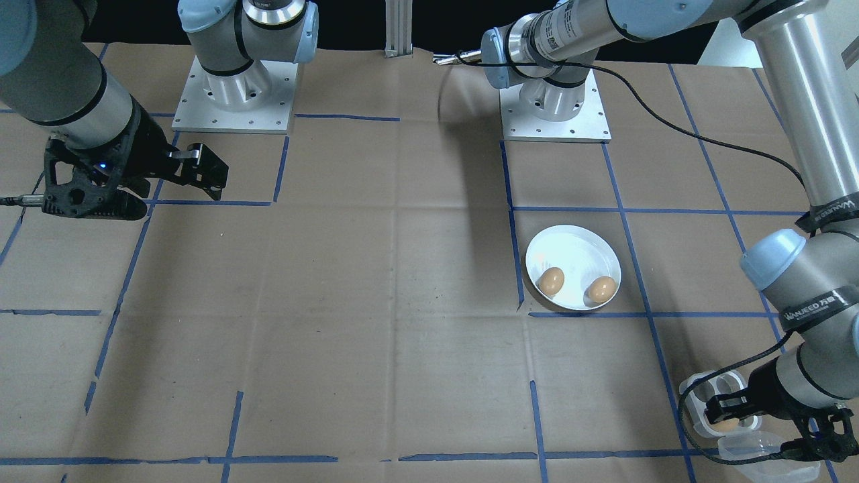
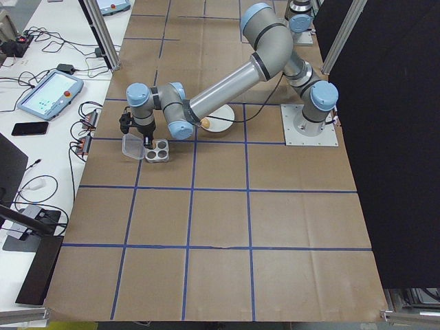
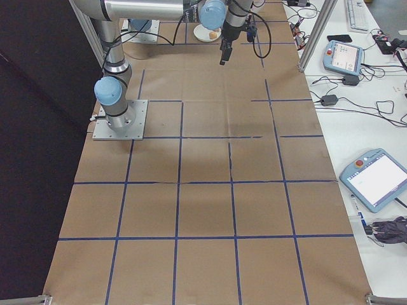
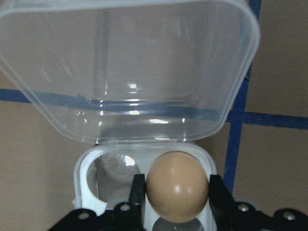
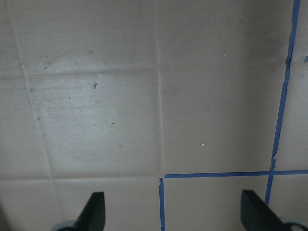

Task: Place egg on plate

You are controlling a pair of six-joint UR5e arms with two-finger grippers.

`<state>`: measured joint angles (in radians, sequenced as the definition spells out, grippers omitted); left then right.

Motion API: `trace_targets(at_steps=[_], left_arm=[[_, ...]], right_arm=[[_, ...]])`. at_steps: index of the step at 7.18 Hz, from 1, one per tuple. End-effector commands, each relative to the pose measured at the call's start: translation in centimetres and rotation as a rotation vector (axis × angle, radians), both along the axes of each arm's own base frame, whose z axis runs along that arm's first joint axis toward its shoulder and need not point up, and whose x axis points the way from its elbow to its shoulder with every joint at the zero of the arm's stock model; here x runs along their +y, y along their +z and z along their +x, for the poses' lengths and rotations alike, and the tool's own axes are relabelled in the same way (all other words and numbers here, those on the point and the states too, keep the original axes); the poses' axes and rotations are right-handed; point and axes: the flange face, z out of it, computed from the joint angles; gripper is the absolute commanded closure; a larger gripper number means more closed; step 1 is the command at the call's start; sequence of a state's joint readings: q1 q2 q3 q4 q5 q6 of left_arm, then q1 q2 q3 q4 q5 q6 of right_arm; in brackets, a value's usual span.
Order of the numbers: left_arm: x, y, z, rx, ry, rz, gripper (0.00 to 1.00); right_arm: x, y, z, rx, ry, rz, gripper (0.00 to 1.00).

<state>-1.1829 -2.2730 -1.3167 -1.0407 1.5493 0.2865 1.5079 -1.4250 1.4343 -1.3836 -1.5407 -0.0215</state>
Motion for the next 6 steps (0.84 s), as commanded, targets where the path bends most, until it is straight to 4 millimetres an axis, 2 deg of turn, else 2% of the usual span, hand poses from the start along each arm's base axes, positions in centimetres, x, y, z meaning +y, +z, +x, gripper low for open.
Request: trace_targets(at_steps=[1,2,3,4,5,6], left_arm=[[0.8,3.5,-0.4,-0.010,0.000,-0.018,0.98],[2.1,6.9,-0.9,-0.004,0.000,0.007,0.99],[3.9,10.0,-2.3,-0.019,0.003,0.022,0.99],[6.0,11.0,-4.0,-0.005,0.033,0.062,0.99],[9.2,10.8,-7.6,0.009,0.057,0.099,1.00],[13.5,9.9,-11.5,0.021,0.047,0.135,1.00]], right_arm=[[0.0,0.0,0.0,-0.001,0.000,0.000,0.00],[0.0,0.0,0.0,-0.001,0.000,0.000,0.00],[0.0,0.0,0.0,-0.001,0.000,0.000,0.00],[0.0,0.0,0.0,-0.001,0.000,0.000,0.00],[0.0,0.0,0.0,-0.001,0.000,0.000,0.00],[0.0,0.0,0.0,0.001,0.000,0.000,0.00]])
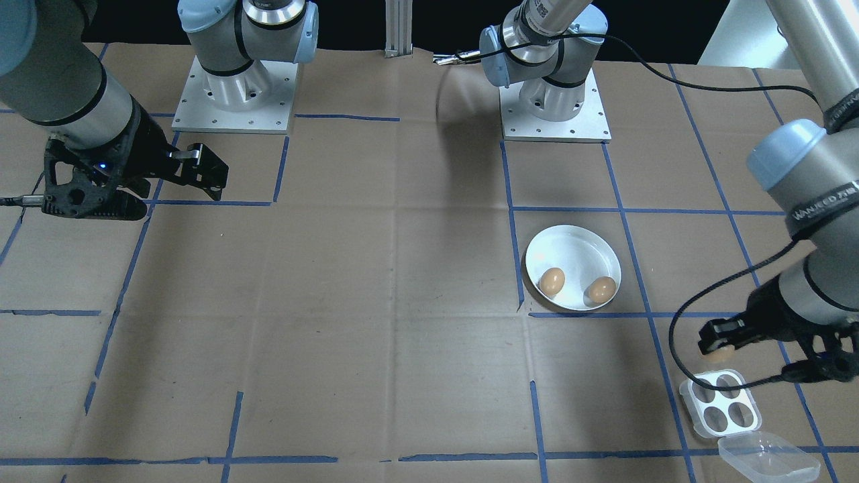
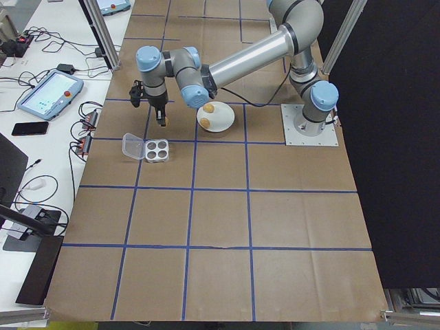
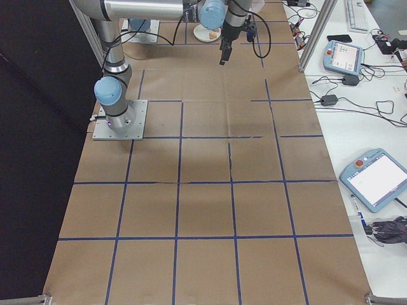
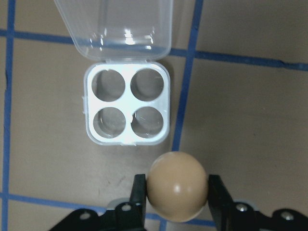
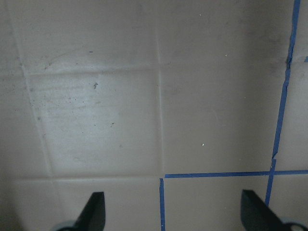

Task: Place egg on plate

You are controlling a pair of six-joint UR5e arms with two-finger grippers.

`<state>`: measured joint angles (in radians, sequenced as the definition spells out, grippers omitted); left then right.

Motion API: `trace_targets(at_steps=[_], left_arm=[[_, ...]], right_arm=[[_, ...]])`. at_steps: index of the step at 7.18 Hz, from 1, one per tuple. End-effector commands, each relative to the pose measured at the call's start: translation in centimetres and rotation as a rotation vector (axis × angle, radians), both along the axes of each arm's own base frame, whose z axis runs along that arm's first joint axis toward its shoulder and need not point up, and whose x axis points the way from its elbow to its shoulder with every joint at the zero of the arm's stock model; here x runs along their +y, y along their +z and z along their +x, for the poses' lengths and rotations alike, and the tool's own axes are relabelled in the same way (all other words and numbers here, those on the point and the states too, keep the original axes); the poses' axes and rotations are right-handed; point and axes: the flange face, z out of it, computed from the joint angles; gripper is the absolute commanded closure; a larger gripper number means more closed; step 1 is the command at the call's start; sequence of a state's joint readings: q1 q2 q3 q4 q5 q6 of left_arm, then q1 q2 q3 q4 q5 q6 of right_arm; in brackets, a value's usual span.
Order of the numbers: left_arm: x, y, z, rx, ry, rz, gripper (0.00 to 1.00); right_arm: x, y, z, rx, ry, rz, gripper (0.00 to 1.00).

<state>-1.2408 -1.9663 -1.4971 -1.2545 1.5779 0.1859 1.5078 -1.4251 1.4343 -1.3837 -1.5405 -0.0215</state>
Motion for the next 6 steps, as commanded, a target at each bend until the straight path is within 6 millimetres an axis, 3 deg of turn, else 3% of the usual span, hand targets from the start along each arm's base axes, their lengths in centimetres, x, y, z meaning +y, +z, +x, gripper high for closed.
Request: trace_targets(at_steps=[1,3,4,6], left_arm=[[9.6,-2.3,-6.7,0.026,0.020,0.083,1.00],[15.4,-7.2,-8.6,0.043,0.030,0.111,1.00],[16.2,-9.1,-8.9,0.037,0.027,0.081,1.00],[16.8,-10.8,-9.1,0.046,0.017,0.107,0.99]], right_arm=[[0.0,0.0,0.0,0.000,0.000,0.000,0.00],[0.0,0.0,0.0,0.001,0.000,0.000,0.00],[0.0,0.0,0.0,0.000,0.000,0.000,0.00],[0.0,0.0,0.0,0.000,0.000,0.000,0.00]])
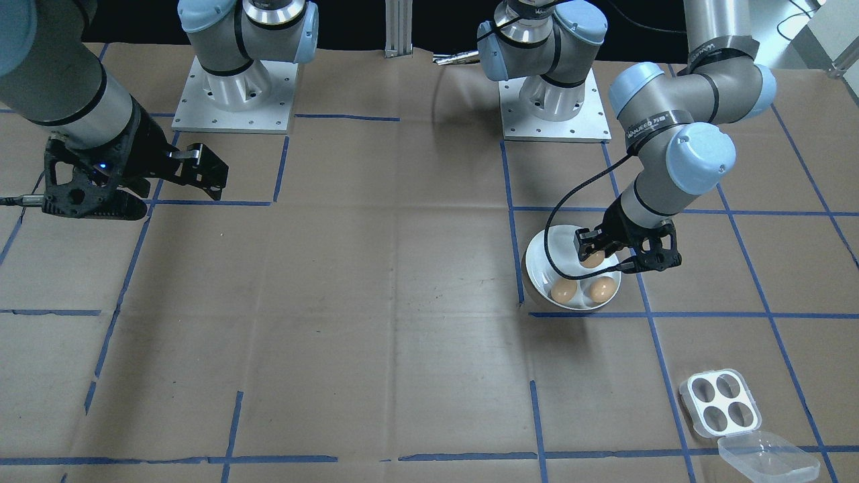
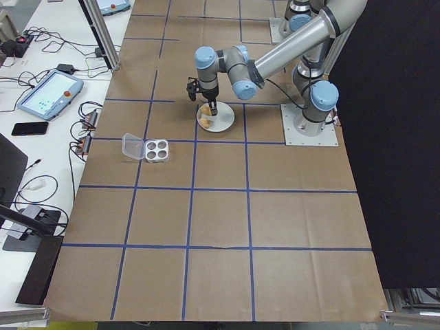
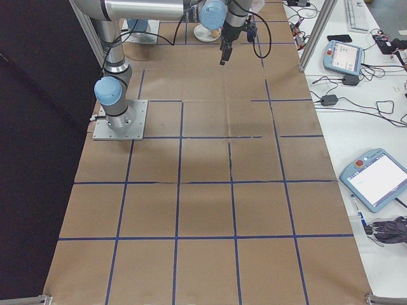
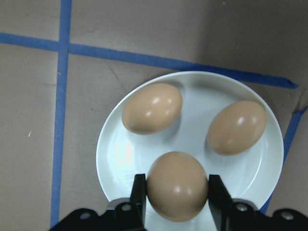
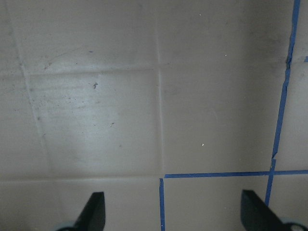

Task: Place egg on plate

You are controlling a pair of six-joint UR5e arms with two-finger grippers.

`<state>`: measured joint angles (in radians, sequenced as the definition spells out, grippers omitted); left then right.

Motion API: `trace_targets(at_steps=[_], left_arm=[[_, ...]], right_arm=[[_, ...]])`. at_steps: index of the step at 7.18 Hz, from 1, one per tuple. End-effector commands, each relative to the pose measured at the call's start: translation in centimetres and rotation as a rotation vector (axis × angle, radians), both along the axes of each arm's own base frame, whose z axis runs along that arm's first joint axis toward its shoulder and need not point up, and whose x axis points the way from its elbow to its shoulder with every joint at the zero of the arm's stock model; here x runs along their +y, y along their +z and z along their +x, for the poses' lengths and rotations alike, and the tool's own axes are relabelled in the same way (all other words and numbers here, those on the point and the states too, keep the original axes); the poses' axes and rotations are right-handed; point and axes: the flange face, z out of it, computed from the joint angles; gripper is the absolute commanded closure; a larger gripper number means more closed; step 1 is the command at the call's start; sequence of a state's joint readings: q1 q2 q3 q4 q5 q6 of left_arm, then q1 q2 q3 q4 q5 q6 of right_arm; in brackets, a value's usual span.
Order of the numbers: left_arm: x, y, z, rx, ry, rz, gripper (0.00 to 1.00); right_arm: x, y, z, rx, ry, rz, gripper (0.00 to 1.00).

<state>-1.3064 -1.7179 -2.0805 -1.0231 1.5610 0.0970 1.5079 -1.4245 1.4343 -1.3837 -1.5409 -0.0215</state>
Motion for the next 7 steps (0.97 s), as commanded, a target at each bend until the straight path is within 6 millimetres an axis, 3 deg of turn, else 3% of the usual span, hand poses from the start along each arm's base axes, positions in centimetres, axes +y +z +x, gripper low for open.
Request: trace_targets(at_steps=[1,3,5,7], left_arm=[[0.2,-2.1,-0.1,0.009,-0.014,0.027,0.91],[-0.3,-0.6,0.2,-0.013,-0.018,-0.019,0.02],[-1.3,4.4,0.4,-0.032,-0.019,-0.074,0.01],[-1.5,11.0,0.0,-0.027,-0.026,-0.060,0.01]], right_arm=[[0.0,0.0,0.0,0.001,0.000,-0.001,0.00],[0.0,0.0,0.0,-0.001,0.000,-0.001,0.00],[0.0,0.0,0.0,-0.001,0.000,-0.001,0.00],[0.0,0.0,0.0,-0.001,0.000,-0.001,0.00]])
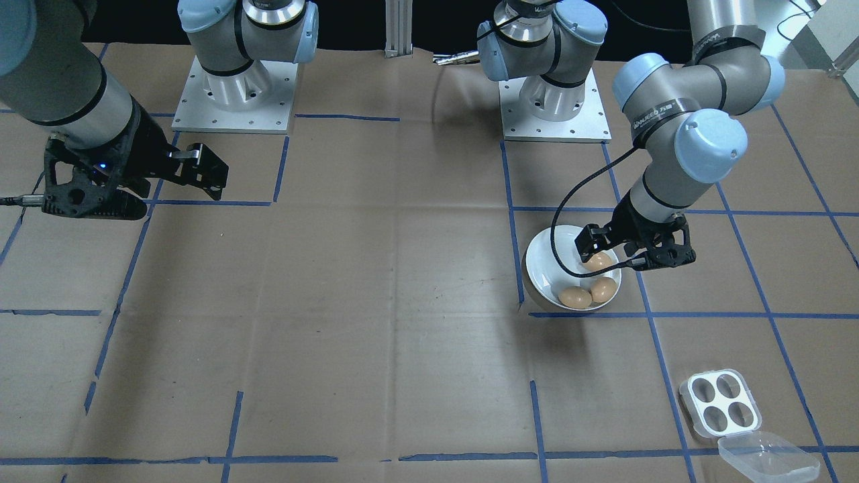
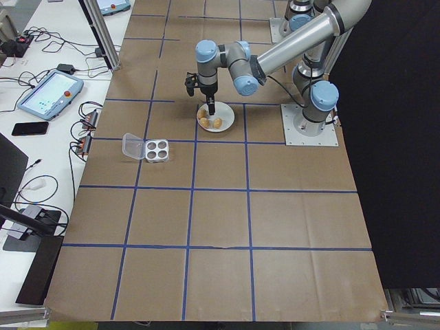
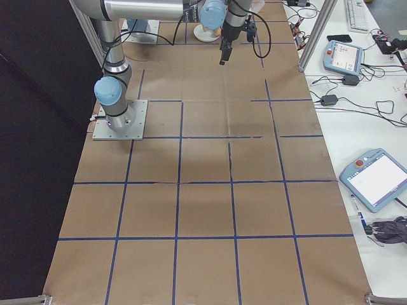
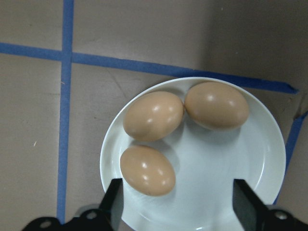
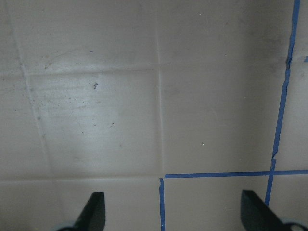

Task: Place egg on plate

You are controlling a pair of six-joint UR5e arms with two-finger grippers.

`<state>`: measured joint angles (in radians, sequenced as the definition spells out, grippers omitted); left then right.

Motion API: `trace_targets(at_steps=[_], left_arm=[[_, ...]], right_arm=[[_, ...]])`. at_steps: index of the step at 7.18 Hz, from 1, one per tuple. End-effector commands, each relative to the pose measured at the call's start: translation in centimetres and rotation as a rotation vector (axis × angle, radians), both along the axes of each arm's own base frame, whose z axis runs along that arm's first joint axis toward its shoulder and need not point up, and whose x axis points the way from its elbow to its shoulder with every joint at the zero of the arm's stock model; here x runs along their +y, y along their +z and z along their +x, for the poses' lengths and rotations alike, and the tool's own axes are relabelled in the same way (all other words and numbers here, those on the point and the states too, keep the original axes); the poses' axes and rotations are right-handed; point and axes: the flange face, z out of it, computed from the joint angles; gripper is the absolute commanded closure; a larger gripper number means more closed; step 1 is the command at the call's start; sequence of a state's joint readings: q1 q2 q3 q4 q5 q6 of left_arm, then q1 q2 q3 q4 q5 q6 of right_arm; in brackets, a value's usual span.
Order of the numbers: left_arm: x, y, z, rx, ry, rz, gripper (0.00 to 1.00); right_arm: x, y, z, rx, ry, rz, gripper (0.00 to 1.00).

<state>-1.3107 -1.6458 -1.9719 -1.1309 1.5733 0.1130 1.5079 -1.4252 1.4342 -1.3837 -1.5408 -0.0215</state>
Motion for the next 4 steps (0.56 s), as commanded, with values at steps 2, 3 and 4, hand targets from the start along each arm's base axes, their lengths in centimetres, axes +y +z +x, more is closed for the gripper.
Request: trace_targets(at_steps=[2,3,4], left_arm=[[-1.8,10.3,-5.0,-0.003,-0.039,0.029,0.01],[-2.5,13.8,-6.8,-0.001,-0.025,0.045,0.01],[-3.0,16.1,-8.5,-0.003,-0.022,0.050,0.01]], right_arm=[[0.0,-0.1,0.0,0.001,0.000,0.002,0.00],[0.0,0.0,0.0,-0.001,0.000,0.000,0.00],[0.0,0.0,0.0,-0.001,0.000,0.000,0.00]])
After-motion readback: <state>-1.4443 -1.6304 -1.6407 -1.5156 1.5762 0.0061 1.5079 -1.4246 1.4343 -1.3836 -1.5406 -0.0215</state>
